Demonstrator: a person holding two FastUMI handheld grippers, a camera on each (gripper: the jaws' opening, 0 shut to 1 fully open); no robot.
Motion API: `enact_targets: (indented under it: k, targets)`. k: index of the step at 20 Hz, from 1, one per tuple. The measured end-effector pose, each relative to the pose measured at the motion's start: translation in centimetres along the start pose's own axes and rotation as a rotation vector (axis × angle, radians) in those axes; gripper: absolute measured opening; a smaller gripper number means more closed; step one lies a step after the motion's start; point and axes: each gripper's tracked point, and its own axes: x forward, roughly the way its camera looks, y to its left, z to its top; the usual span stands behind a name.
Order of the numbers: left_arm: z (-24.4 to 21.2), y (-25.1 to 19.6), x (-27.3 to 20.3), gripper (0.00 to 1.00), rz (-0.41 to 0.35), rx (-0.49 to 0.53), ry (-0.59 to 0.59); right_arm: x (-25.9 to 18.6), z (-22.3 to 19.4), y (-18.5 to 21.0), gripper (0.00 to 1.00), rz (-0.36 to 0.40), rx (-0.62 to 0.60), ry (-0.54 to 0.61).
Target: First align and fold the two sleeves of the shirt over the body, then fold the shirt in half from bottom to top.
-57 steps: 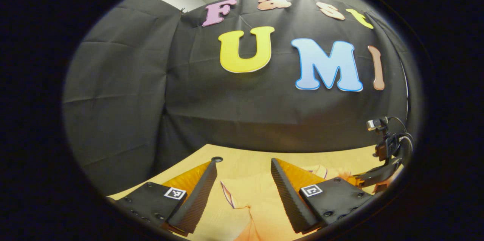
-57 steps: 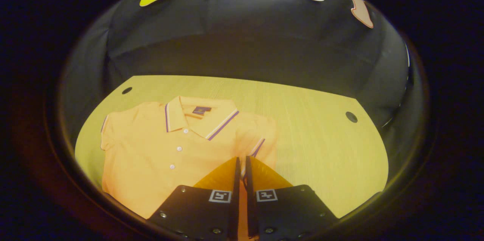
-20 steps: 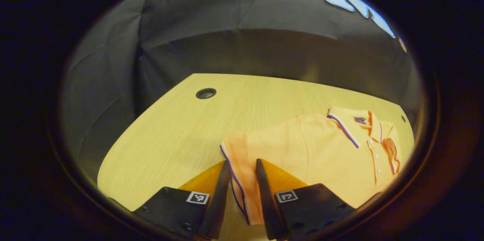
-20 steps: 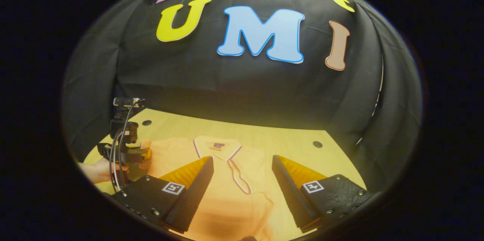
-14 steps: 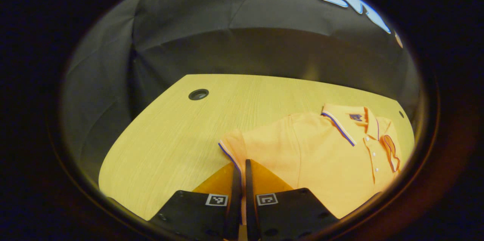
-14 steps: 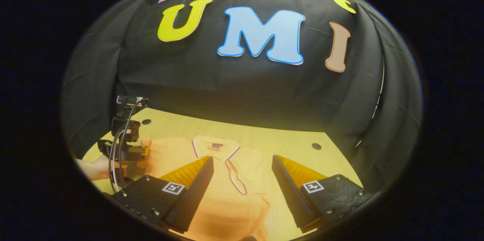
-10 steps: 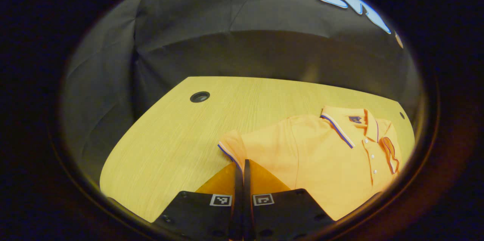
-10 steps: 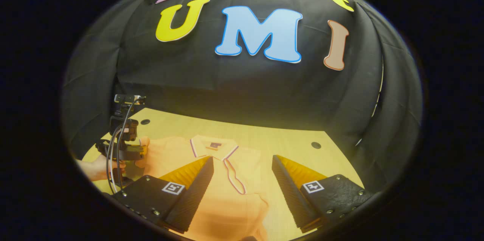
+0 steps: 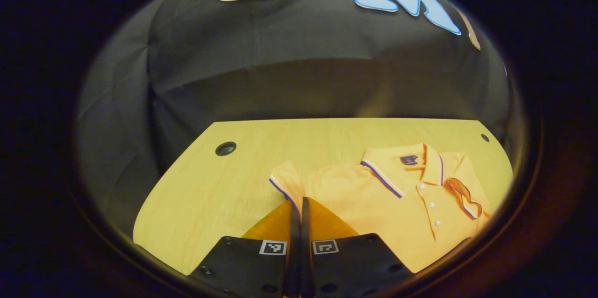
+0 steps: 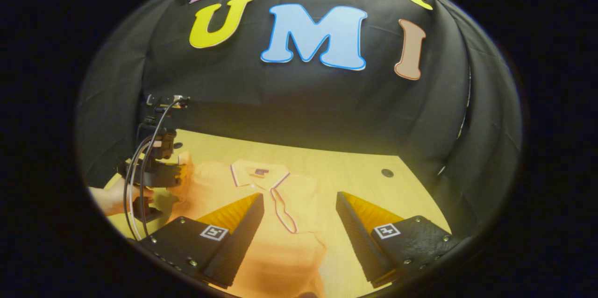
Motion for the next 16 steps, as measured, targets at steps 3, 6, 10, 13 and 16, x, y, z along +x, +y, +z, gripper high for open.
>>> enact_targets:
  k: [3, 6, 10, 13, 16]
  targets:
    - [0.1, -2.2, 0.0, 0.05, -0.036, 0.017, 0.01, -0.4, -0.6, -0.7, 0.98, -0.026, 0.003, 0.004]
    - [-0.4, -4.1, 0.0, 0.06, -0.075, 0.064, 0.021, -0.3, -1.3, -1.2, 0.97, -0.053, 0.026, 0.009]
    - [-0.9, -5.7, -0.3, 0.09, -0.104, 0.108, 0.042, -0.2, -2.6, -1.4, 0.98, -0.052, 0.057, 0.029]
    - [-1.2, -6.2, -0.7, 0.12, -0.12, 0.102, 0.056, -0.3, -3.3, -1.7, 0.98, -0.041, 0.05, 0.044]
    - [-1.7, -7.2, -1.5, 0.24, -0.153, 0.095, 0.075, -0.6, -3.7, -2.3, 0.96, -0.034, 0.042, 0.045]
